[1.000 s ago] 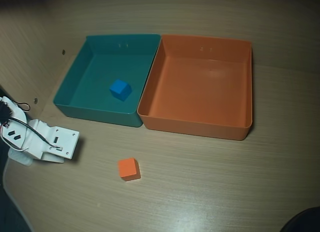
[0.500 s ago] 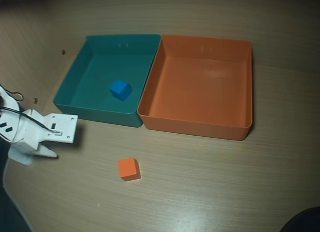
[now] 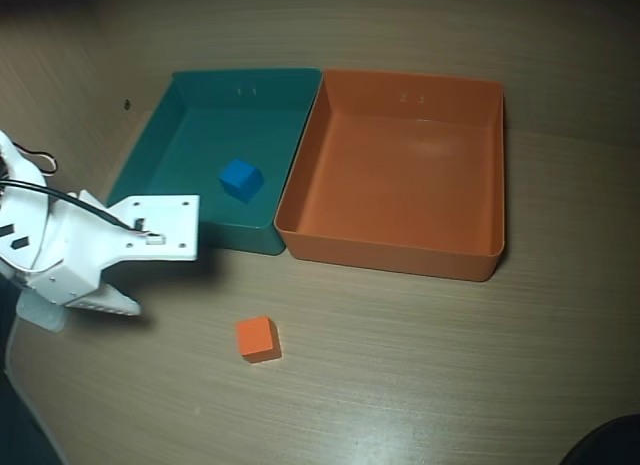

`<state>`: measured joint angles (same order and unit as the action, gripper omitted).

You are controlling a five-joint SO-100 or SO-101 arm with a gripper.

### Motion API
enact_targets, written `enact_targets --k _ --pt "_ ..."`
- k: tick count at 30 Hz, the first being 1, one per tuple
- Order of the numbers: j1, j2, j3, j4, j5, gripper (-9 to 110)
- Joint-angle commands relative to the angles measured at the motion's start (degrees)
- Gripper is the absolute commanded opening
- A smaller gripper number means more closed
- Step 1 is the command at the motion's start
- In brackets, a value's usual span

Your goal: Grasp a cube and put it in the box.

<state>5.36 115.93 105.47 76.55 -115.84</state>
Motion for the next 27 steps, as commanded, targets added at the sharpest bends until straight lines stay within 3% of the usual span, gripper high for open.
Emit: enact_targets --k 1,12,27 --pt "-0.4 -7.8 -14.3 -0.4 -0.2 30" --pt "-0.5 -30.2 -40.9 -0.4 -0.3 30" --pt "-2.3 -44.6 -49.2 -0.4 -0.4 30"
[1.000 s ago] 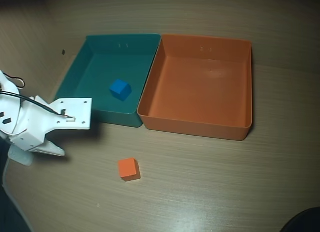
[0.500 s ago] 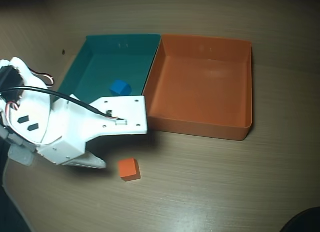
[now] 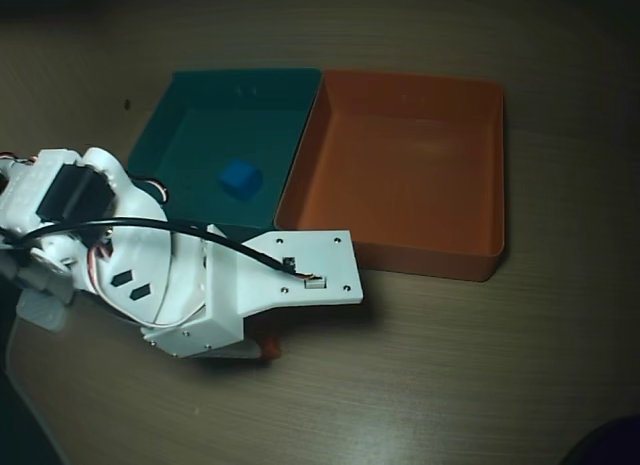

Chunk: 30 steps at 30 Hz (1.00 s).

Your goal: Grasp a cube and put it in the box.

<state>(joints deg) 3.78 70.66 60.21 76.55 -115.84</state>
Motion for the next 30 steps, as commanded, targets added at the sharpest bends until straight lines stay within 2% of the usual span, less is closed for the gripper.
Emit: enact_targets --k 1,8,16,30 --pt "-1.0 0.1 -4.0 -0.4 -0.4 30" --pt "-2.0 -1.5 -4.0 -0.4 -0.7 30" --pt "-0.9 -1.7 -3.3 -0.4 -9.8 30" --pt "3.0 -8.2 -4.0 -0.4 -11.1 30"
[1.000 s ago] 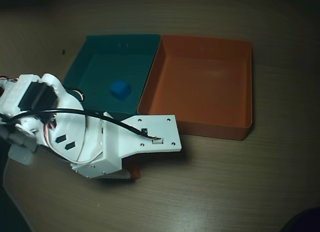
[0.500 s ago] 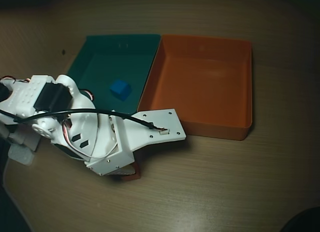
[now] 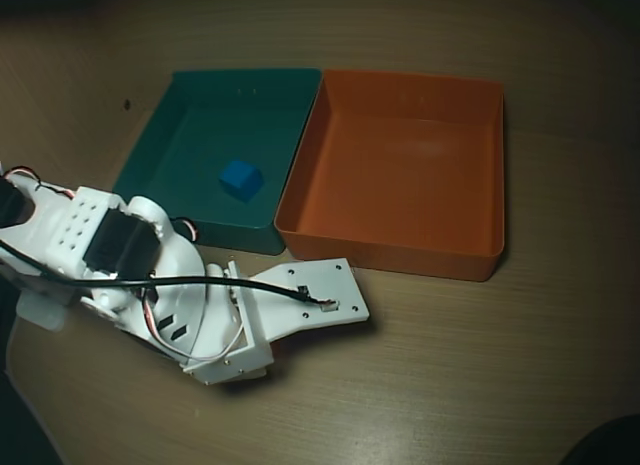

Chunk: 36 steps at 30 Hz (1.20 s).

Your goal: Grasp a cube and put it in the box.

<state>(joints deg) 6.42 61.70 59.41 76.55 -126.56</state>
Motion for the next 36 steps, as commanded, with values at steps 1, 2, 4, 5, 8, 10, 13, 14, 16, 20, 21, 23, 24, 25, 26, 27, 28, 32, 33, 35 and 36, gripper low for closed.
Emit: enact_targets --k 1,2,4,5,8,10,13,14,16,20,21,23,24,25,26,27,28,32,33,35,36 --pt "0.4 0.2 -3.3 -0.4 -0.4 30" --pt "0.4 -0.4 -3.3 -0.4 -0.4 30" --pt "0.4 -1.3 -3.3 -0.4 -0.4 30" --pt "0.4 -1.6 -3.3 -0.4 -0.4 30" --pt "0.4 -2.6 -3.3 -0.4 -0.4 30" --pt "0.2 -3.6 -3.3 -0.4 -0.3 30" --pt "-0.4 -4.6 -3.3 -0.4 0.6 30" --pt "-0.4 -4.7 -3.3 -0.4 0.6 30" --pt "-0.4 -4.7 -3.3 -0.4 0.6 30" --pt "-0.4 -4.7 -3.3 -0.4 0.7 28" --pt "-0.4 -4.7 -3.3 -0.4 0.7 26" --pt "-0.5 -4.7 -3.1 -0.4 0.7 19" --pt "-0.5 -4.7 -3.1 -0.4 0.7 15" --pt "-0.5 -4.7 -3.0 -0.4 0.7 11" --pt "-0.5 -4.7 -3.0 -0.4 0.7 6" --pt "-0.5 -4.7 -3.0 -0.4 0.7 1" --pt "-0.5 -4.7 -2.9 -0.4 0.7 -3" --pt "-0.4 -4.7 -3.1 -0.4 0.7 -6" --pt "-0.4 -4.7 -3.2 -0.4 0.7 -4" --pt "-0.4 -4.7 -3.2 -0.4 0.7 -5" --pt "-0.4 -4.7 -3.3 -0.4 0.7 -6"
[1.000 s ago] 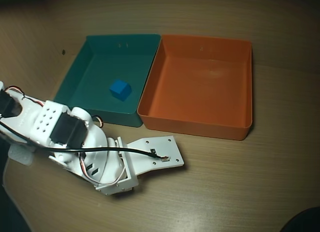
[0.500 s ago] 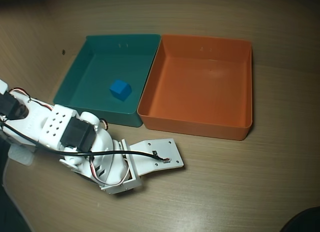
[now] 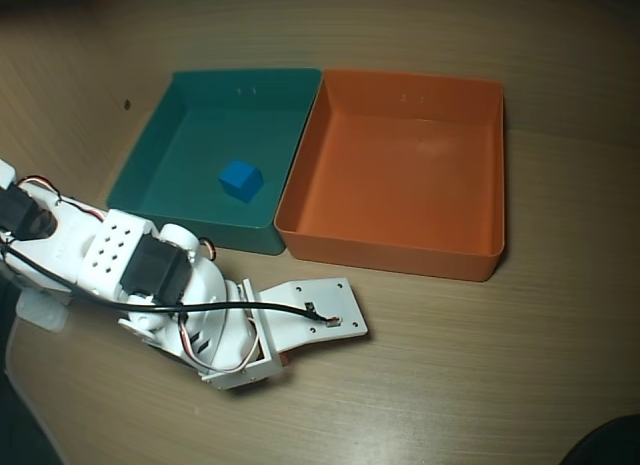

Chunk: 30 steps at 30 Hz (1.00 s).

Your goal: Grasp a cube and put it in the box.

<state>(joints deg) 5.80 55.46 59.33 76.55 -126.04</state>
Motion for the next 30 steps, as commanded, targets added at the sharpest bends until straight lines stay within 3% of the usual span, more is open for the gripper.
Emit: enact_targets --k 1,30 --pt "0.3 1.5 -3.2 -0.4 0.2 -6" --pt "-3.0 22.4 -20.7 -0.4 1.6 -6"
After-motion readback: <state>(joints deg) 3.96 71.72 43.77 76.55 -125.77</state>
